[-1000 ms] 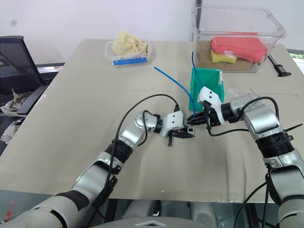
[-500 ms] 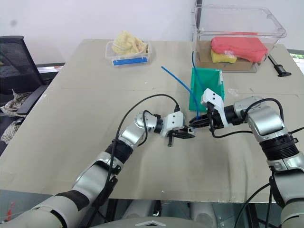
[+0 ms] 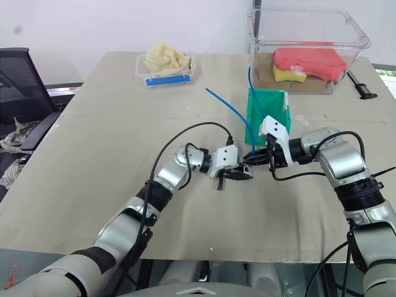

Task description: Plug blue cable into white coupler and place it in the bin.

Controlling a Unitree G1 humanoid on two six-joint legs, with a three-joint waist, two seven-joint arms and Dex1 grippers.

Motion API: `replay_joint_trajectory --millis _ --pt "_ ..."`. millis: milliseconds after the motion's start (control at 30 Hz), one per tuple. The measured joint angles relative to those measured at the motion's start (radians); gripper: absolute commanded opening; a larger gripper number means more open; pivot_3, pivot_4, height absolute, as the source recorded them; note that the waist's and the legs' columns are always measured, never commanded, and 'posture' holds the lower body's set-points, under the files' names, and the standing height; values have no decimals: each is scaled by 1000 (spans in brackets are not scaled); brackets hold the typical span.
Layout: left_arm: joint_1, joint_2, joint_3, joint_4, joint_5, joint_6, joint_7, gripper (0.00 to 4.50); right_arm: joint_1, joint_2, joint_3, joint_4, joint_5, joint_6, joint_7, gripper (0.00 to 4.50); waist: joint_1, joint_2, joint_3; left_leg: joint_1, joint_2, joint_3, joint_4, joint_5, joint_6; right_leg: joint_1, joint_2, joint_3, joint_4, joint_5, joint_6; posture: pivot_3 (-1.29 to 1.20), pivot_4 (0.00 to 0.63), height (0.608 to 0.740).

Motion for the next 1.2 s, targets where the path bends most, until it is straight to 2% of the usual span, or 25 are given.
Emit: replay_joint_trajectory --millis 500,967,1200 --pt "0 0 0 0 0 -1 0 388 12 10 4 -23 -20 -16 -10 0 0 0 0 0 0 0 0 0 0 0 0 0 0 0 0 0 150 740" --pt "0 -2 -1 0 0 -1 3 388 169 1 -32 -220 -56 -110 -130 0 -1 0 0 1 0 0 0 0 0 1 0 0 1 0 0 0 150 740" --pt "-2 -6 -2 8 2 -3 3 388 176 -13 23 -224 -144 -217 -138 0 -1 -1 -1 4 0 0 0 0 1 3 1 0 1 0 0 0 150 740"
